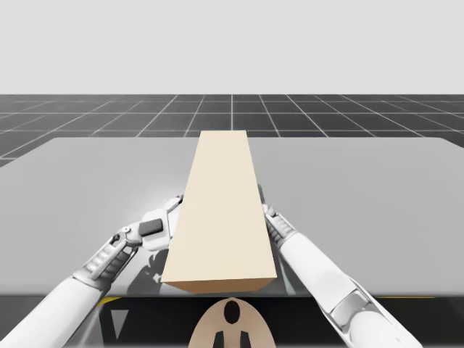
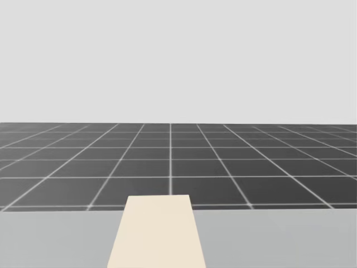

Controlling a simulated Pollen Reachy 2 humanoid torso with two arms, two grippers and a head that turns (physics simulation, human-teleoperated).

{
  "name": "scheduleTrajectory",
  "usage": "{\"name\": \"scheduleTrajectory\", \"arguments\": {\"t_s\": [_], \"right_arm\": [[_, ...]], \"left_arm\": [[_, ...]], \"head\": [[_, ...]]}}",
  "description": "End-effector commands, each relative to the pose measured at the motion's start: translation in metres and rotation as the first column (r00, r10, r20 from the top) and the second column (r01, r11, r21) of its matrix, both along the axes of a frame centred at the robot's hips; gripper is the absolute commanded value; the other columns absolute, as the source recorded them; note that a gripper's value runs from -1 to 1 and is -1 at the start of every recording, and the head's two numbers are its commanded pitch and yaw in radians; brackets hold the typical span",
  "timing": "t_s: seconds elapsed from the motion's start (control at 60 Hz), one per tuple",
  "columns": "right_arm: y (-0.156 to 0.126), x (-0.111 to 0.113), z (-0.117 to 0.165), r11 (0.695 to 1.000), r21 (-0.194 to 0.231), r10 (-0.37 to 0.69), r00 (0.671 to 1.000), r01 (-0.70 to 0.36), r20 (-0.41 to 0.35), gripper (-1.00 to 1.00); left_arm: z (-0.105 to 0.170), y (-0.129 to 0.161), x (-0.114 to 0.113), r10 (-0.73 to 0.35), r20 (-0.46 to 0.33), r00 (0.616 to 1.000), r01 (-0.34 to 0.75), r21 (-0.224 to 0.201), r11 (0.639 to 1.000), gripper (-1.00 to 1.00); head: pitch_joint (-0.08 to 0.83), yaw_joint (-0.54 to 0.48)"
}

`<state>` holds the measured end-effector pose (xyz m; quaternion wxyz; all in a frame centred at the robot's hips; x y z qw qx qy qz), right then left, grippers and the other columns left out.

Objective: Retrieve the object from inside the box.

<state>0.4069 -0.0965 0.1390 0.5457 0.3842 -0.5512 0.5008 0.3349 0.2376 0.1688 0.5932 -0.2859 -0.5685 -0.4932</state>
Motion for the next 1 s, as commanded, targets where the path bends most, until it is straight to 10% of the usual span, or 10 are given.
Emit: {"name": "scheduleTrajectory", "arguments": {"t_s": [0.017,0.033,0.05,0.067,0.733,1.0], "right_arm": [[0.028,-0.009,-0.011,1.0,0.019,0.02,1.0,-0.019,-0.008,-0.3],[0.028,-0.009,-0.011,0.999,0.014,0.03,0.999,-0.03,-0.015,-0.08],[0.026,-0.011,-0.011,0.999,0.008,0.036,0.999,-0.036,-0.031,0.85],[0.025,-0.012,-0.011,0.999,0.007,0.034,0.999,-0.034,-0.031,0.99],[-0.112,-0.053,0.012,0.99,-0.003,-0.138,0.989,0.138,0.055,1.0],[-0.187,-0.073,0.038,0.961,0.06,-0.274,0.957,0.27,0.095,1.0]], "left_arm": [[-0.012,-0.009,-0.007,-0.022,-0.028,0.999,0.022,0.002,1.0,-1.0],[-0.012,-0.008,-0.008,-0.022,-0.028,0.999,0.022,0.002,1.0,-1.0],[-0.012,-0.008,-0.008,-0.021,-0.027,0.999,0.021,0.003,1.0,-1.0],[-0.012,-0.008,-0.008,-0.021,-0.027,0.999,0.021,0.003,1.0,-1.0],[-0.011,0.032,-0.011,0.06,-0.02,0.998,-0.06,-0.014,0.998,-1.0],[-0.008,0.056,-0.006,0.13,-0.016,0.991,-0.13,-0.044,0.99,-1.0]], "head": [[0.016,-0.03],[0.016,-0.03],[0.016,-0.03],[0.016,-0.03],[0.005,-0.03],[0.0,-0.03]]}}
